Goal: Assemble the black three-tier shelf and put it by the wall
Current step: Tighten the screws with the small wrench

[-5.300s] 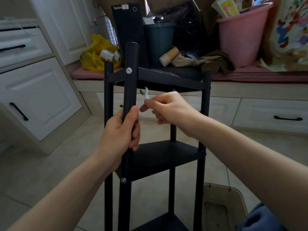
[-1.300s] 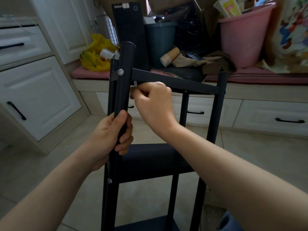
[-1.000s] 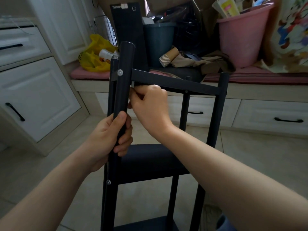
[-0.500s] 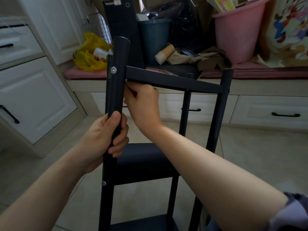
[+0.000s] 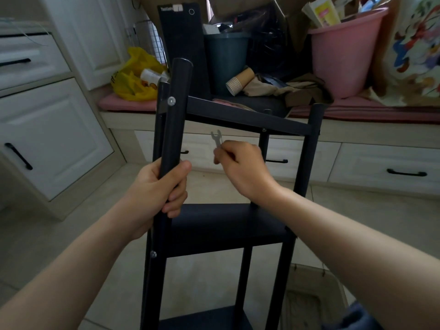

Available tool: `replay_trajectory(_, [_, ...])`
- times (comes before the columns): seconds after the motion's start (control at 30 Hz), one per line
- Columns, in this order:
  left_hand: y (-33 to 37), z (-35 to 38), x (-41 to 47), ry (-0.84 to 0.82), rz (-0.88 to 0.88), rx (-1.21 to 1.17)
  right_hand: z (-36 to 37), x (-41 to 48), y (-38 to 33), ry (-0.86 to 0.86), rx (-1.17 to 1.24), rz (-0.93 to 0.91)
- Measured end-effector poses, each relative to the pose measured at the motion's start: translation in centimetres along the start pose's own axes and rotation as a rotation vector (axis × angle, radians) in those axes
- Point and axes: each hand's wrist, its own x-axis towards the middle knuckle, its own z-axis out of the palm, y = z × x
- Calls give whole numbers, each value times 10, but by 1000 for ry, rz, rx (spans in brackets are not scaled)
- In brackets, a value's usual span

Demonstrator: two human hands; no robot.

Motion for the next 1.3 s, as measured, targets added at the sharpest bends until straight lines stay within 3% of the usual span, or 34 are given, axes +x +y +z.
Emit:
replay_trajectory(0.47, [-3,-10,3,135,1,23,-57,-20,48,34,-367,201])
replay_trajectory(0.67, [-6,-11,5,167,0,31,-72,-20,53,118,-349,293])
replay_trajectory(0.8, [-6,-13,4,185,-9,42,-83,-18,61,154,-230,358])
replay_trajectory(1.03, [-9,-19,4,192,25,78,-96,-15,61,106,290,465])
replay_trajectory(1.3, [-21,-40,11,322,144,241,-86,-15,56,166,367,467])
